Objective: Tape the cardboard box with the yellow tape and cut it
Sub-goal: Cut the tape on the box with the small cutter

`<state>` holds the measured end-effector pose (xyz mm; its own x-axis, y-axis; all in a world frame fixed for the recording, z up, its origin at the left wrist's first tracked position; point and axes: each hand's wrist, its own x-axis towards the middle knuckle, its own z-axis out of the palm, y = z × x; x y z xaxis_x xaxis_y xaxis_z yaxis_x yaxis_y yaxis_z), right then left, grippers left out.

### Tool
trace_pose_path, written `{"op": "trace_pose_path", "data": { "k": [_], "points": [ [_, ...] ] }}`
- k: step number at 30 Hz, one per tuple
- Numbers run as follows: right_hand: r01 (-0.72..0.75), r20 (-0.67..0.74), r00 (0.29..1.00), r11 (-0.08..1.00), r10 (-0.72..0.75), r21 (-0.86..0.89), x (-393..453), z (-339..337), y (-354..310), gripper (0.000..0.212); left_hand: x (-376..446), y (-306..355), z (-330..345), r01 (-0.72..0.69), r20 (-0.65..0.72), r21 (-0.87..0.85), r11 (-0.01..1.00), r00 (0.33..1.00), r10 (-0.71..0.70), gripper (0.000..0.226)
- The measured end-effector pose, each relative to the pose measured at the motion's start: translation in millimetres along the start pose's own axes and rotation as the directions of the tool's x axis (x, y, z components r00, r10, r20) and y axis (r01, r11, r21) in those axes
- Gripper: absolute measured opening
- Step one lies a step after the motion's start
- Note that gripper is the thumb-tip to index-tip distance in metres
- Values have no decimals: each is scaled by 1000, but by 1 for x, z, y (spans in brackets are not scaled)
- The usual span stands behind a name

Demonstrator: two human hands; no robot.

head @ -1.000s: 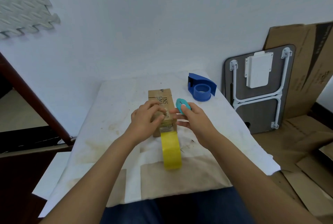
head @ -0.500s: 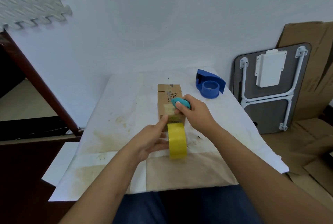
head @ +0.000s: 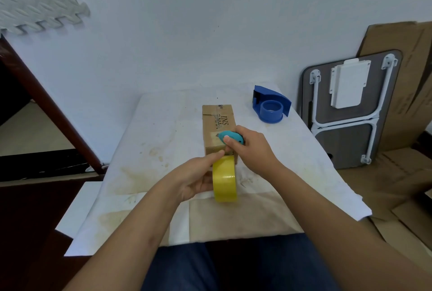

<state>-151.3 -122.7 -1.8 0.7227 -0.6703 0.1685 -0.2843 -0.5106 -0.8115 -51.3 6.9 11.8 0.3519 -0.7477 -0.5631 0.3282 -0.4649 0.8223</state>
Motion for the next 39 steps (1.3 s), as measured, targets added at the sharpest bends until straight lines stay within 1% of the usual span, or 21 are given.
{"op": "trace_pose_path", "data": {
  "k": [3,6,10,15,20,25,27,31,34,39],
  "points": [
    [16,-7,1000,997,-16,-77,1,4,4,30,3,-4,6,1,-11,23,1000,1000,-1,42],
    [13,4,1000,994,-13,-113,2,4,7,33,7,-9,10,0,-6,15,1000,1000,0,48],
    [20,5,1000,993,-20,-114,4,2,7,31,5,-8,10,-5,37,-43,999,999,6,39],
    [45,16,999,993,-44,-112,2,-2,5,28,2,-9,6,-24,49,11,1000,999,23,40],
    [65,-3,998,988,-66,-139,2,5,5,34,-3,-10,3,-25,83,38,999,996,22,39],
    [82,-39,995,983,-90,-167,-2,6,8,35,-3,-9,4,3,99,-24,1000,995,0,42],
    [112,-49,991,972,-125,-206,-6,6,8,36,-2,-9,6,-3,76,-32,999,997,5,41],
    [164,-67,979,945,-190,-283,-14,11,10,35,1,-10,7,-29,15,36,999,999,29,39],
    [169,-107,972,940,-209,-297,-21,16,9,30,0,-6,3,-8,15,123,992,1000,6,38],
    [173,-137,964,928,-228,-330,-25,22,6,29,1,-1,-2,-1,-1,209,978,1000,1,37]
  ]
}}
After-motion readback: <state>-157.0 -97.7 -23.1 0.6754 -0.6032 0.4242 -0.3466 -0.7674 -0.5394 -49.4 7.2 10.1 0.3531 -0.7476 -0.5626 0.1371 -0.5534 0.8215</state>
